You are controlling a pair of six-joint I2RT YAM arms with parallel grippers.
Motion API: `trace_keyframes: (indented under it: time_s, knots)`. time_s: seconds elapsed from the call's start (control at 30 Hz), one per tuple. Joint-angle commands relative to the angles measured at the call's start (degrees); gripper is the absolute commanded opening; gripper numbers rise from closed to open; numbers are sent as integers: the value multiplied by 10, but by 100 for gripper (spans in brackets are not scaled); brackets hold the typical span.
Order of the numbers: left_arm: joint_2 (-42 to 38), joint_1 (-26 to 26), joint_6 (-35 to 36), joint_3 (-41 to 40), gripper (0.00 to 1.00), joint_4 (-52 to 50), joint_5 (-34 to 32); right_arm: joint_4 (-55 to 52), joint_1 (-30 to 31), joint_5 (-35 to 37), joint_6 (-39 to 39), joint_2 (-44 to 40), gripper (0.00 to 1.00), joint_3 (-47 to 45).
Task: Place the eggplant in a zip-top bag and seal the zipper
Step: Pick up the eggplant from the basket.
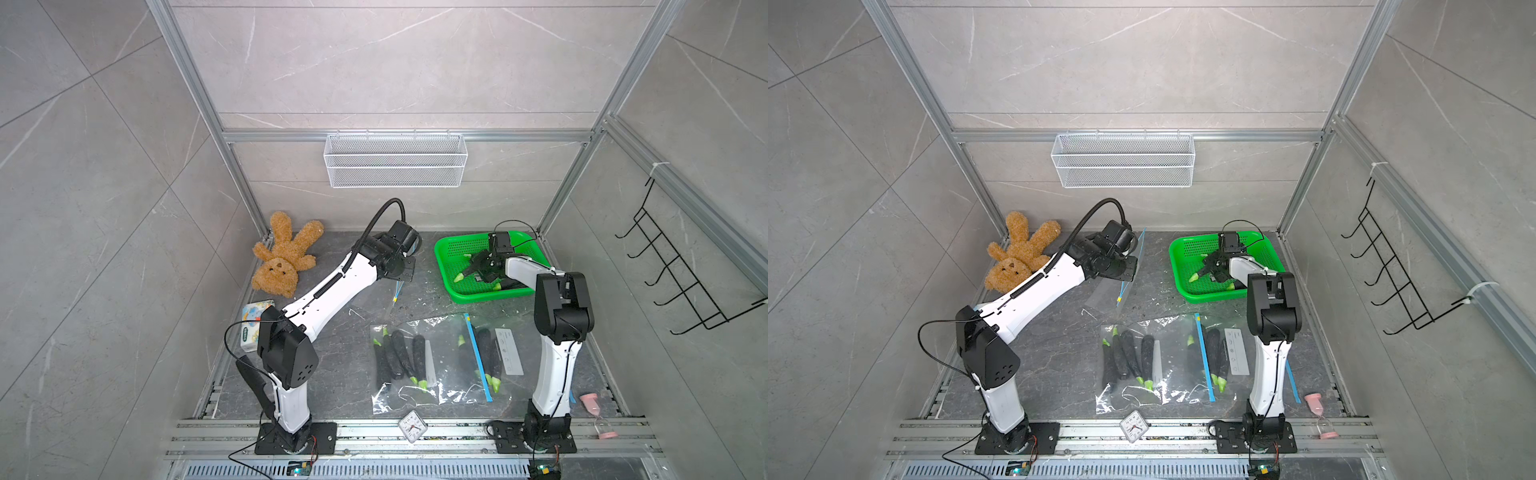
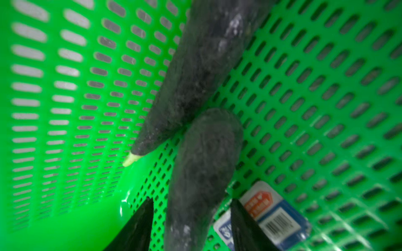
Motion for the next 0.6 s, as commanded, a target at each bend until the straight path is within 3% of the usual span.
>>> trace_keyframes:
  time_s: [0.0, 0.43, 0.57]
  knots:
    - [-30, 3, 9, 0, 0, 7, 10, -12, -2, 21, -12, 24, 57, 20]
    - [-36, 3, 6, -15, 0, 18, 18, -46, -8, 30, -10, 68, 55, 64]
    - [-36, 4, 6, -20, 0, 23, 20, -47, -8, 34, -14, 67, 41, 56]
